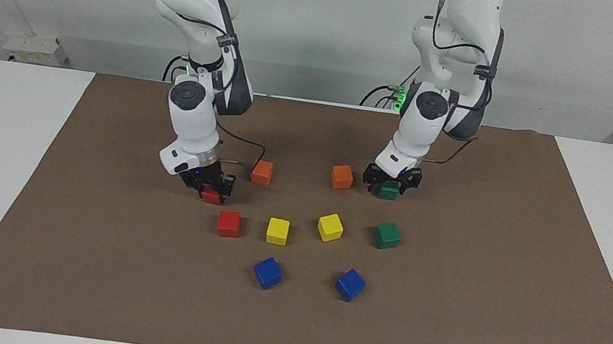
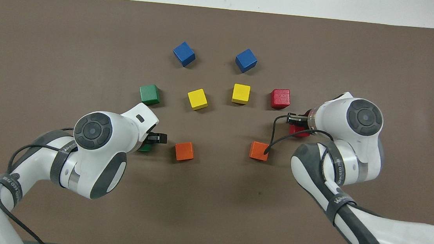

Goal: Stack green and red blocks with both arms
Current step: 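Place the green block aside with the left gripper while the right gripper places red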

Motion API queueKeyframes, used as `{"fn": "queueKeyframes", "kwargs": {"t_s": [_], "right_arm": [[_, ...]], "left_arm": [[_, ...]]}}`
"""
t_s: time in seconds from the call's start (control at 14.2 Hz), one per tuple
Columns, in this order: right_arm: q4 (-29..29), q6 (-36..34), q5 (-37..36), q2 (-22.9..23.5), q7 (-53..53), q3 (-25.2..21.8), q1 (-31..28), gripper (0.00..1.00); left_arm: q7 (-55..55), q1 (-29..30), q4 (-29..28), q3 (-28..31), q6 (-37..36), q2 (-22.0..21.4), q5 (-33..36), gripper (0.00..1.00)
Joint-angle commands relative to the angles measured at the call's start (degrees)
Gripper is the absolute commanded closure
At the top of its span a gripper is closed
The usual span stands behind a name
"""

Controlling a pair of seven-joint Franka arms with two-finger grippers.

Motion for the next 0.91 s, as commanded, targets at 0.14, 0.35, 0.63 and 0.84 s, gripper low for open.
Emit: {"fn": "queueKeyframes", "kwargs": {"t_s": [0.14, 0.35, 0.63, 0.84], "right_arm": [[5.23, -6.78, 0.56, -0.07, -21.43, 0.3, -12.16, 1.0], [4.87, -4.23, 0.38, 0.72, -26.47, 0.22, -16.04, 1.0], [4.17, 0.25, 0.21, 2.91, -28.85, 0.13, -17.1, 1.0], [4.17, 0.61, 0.12, 3.8, -30.26, 0.22, -18.07, 1.0]], "left_arm": [[0.17, -1.06, -1.14, 0.93, 1.79, -0.22, -0.96, 0.17], [0.26, -1.5, -2.89, 0.93, 3.01, -0.48, -0.96, 0.99], [0.87, -1.07, -2.2, 1.01, 3.63, -0.31, -0.96, 1.0], [1.74, 3.31, 1.66, 1.19, 0.31, -0.74, -0.96, 1.0]]}}
